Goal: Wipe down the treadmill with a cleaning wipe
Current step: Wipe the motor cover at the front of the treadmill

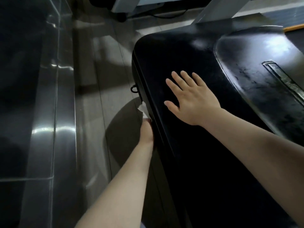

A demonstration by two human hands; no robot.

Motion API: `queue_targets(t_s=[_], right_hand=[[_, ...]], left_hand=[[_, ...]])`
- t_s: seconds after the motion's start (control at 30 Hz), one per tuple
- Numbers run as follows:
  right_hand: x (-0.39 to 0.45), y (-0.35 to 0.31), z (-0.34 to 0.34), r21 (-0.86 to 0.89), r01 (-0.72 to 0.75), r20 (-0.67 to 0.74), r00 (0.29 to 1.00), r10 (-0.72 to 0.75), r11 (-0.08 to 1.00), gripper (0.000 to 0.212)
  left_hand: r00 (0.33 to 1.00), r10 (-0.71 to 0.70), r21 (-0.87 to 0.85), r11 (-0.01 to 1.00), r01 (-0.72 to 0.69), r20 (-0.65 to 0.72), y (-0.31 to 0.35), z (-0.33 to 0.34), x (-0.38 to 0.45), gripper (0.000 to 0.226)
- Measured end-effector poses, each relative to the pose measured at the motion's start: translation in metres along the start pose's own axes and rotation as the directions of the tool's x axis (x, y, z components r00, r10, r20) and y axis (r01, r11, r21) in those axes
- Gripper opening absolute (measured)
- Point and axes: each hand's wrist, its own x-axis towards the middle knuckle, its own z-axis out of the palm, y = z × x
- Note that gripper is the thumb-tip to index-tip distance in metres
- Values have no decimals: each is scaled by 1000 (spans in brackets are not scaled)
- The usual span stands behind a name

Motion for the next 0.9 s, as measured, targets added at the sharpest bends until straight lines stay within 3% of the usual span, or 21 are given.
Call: queue_targets(t_s=[0.1,0.2,0.3,0.4,0.57,0.8,0.9], right_hand=[[-2,-1,-3,16,-2,4,1000,2,1000,74],[-4,0,-6,48,7,3,1000,-7,999,73],[-5,0,-10,65,15,16,1000,-16,998,73],[-3,1,-8,69,12,12,1000,-13,998,73],[-2,1,-6,65,0,6,1000,0,998,72],[1,1,-16,85,-19,125,992,8,996,73],[2,1,-21,92,-20,158,987,6,996,73]], left_hand=[[967,256,102,961,-256,8,-10,12,-42,66],[937,343,211,913,-350,70,-19,24,-82,45],[944,328,268,906,-327,42,-13,21,-72,53],[965,259,296,925,-236,-40,31,30,-7,61],[963,265,373,900,-228,-50,100,44,82,58],[977,207,429,889,-161,-61,65,42,18,58],[995,98,481,874,-72,-30,56,38,-17,60]])
